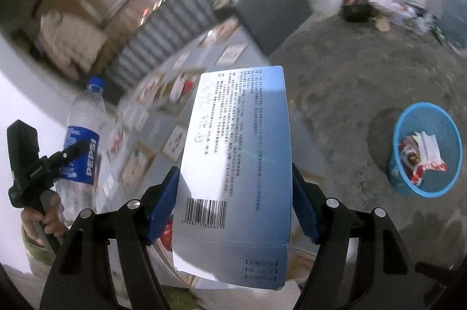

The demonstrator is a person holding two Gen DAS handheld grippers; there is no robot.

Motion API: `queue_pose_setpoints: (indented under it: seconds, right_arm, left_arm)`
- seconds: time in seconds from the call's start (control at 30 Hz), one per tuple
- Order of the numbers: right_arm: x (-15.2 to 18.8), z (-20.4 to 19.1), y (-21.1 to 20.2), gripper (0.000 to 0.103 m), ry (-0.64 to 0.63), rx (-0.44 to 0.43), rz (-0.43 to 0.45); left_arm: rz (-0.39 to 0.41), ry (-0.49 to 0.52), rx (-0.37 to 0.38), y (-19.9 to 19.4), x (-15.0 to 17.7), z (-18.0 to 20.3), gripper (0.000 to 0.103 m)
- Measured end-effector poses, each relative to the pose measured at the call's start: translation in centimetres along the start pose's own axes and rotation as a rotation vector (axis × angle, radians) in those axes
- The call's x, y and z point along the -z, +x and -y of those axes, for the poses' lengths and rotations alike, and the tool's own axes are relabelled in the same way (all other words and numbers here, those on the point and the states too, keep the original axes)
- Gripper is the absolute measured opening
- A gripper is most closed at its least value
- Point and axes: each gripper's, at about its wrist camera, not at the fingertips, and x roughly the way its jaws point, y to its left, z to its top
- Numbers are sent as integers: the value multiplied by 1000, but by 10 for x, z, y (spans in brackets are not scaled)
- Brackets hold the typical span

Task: Collect trash
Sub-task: 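Carry the bottle and box over the wastebasket and open both tools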

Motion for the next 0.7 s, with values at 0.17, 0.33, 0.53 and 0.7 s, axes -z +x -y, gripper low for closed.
queue_pose_setpoints:
  seconds: [0.17, 0.33, 0.53, 0.7]
  right_arm:
    - [3, 69, -45, 70, 194, 27, 121]
    - [21, 149, -75, 70, 429, 54, 185]
    - [36, 231, -74, 71, 669, 87, 202]
    - [31, 291, -61, 76, 812, 107, 192]
  left_arm:
    - [-90, 135, 149, 43, -36, 81, 60]
    - [-223, 245, 252, 115, -57, 173, 60]
    - [-485, 262, 305, 231, -49, 254, 60]
    - [-625, 311, 270, 319, -33, 308, 60]
